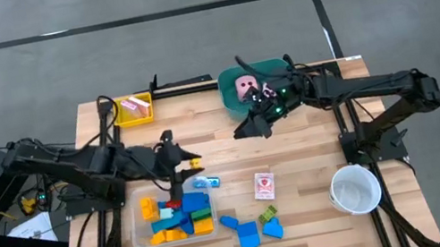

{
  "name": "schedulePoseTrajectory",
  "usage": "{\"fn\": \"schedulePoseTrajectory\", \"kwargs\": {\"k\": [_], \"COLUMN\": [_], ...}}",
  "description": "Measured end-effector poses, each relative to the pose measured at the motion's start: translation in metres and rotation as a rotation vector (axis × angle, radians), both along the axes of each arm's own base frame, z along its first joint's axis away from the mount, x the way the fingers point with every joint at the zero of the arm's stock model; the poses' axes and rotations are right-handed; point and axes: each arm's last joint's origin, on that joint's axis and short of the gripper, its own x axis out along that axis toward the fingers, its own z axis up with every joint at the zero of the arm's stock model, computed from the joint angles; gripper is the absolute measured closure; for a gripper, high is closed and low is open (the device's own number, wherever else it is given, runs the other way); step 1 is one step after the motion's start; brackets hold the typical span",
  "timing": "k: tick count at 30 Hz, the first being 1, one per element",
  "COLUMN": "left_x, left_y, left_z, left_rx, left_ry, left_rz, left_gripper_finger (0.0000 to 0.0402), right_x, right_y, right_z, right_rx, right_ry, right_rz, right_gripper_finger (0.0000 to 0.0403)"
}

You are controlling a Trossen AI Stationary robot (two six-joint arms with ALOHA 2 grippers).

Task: Pick & Place Toys
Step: Put the yellow game piece into the transparent bin

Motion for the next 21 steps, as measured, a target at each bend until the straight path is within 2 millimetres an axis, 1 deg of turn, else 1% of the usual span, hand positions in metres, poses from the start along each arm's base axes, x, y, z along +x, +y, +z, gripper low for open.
{"fn": "schedulePoseTrajectory", "kwargs": {"k": [4,8,13,16,21], "left_x": [-0.006,-0.012,-0.018,-0.025,-0.038], "left_y": [-0.006,-0.013,-0.029,-0.039,-0.055], "left_z": [-0.01,-0.021,-0.041,-0.058,-0.081], "left_rx": [-0.054,-0.128,-0.269,-0.361,-0.439], "left_ry": [0.103,0.185,0.264,0.34,0.422], "left_rz": [0.014,0.019,-0.034,-0.046,-0.035], "left_gripper_finger": [0.0257,0.0249,0.0254,0.0257,0.025], "right_x": [-0.002,-0.002,-0.002,-0.002,-0.002], "right_y": [-0.002,-0.001,-0.001,-0.001,0.002], "right_z": [0.001,0.001,0.0,0.0,-0.001], "right_rx": [-0.014,-0.019,-0.03,-0.031,-0.041], "right_ry": [-0.005,-0.002,-0.001,0.005,0.006], "right_rz": [-0.004,-0.002,0.005,0.006,0.016], "right_gripper_finger": [0.0223,0.0223,0.0223,0.0223,0.0223]}}
